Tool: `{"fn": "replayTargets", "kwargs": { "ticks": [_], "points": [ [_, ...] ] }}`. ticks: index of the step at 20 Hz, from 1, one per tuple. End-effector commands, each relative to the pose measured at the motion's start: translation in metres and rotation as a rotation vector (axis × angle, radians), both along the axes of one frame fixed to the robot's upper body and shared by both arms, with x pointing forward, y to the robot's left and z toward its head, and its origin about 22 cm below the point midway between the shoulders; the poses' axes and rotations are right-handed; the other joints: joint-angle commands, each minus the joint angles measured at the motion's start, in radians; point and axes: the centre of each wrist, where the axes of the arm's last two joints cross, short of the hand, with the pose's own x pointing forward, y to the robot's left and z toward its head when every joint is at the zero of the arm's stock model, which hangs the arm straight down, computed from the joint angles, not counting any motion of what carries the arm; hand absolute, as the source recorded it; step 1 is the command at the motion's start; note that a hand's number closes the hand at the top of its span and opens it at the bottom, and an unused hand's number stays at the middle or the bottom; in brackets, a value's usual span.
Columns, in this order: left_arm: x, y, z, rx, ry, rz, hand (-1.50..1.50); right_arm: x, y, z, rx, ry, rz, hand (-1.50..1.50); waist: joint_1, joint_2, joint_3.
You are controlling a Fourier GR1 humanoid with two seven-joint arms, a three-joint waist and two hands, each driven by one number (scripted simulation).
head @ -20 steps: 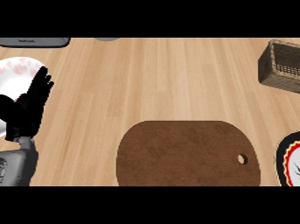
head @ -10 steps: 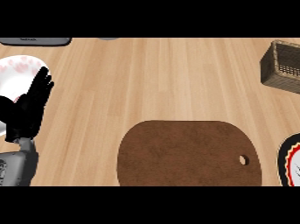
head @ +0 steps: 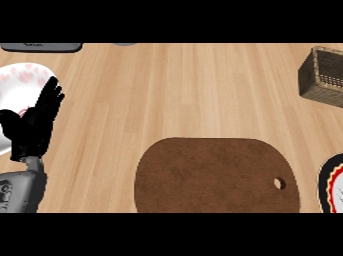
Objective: Pick the tomato from the cutting board and place it in the basket
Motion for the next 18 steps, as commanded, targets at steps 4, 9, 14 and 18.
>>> {"fn": "replayTargets", "kwargs": {
  "ticks": [4, 9, 14, 18],
  "points": [
    [0.005, -0.001, 0.018, 0.002, -0.002, 0.003, 0.0, 0.014, 0.007, -0.006, -0.072, 0.13, -0.052, 1.5, -0.01, -0.006, 0.0],
    [0.004, 0.012, 0.005, 0.005, -0.001, 0.006, 0.0, 0.017, -0.004, -0.023, -0.121, 0.284, -0.066, 1.5, -0.009, -0.003, 0.0],
    [-0.007, 0.01, 0.015, -0.002, -0.018, -0.011, 0.0, 0.009, -0.038, -0.04, -0.085, 0.265, -0.086, 1.5, 0.004, 0.0, 0.001],
    [-0.009, 0.005, 0.004, -0.013, -0.006, -0.001, 0.0, 0.012, -0.038, -0.027, -0.089, 0.233, -0.083, 1.5, 0.007, 0.002, 0.001]
  ]
}}
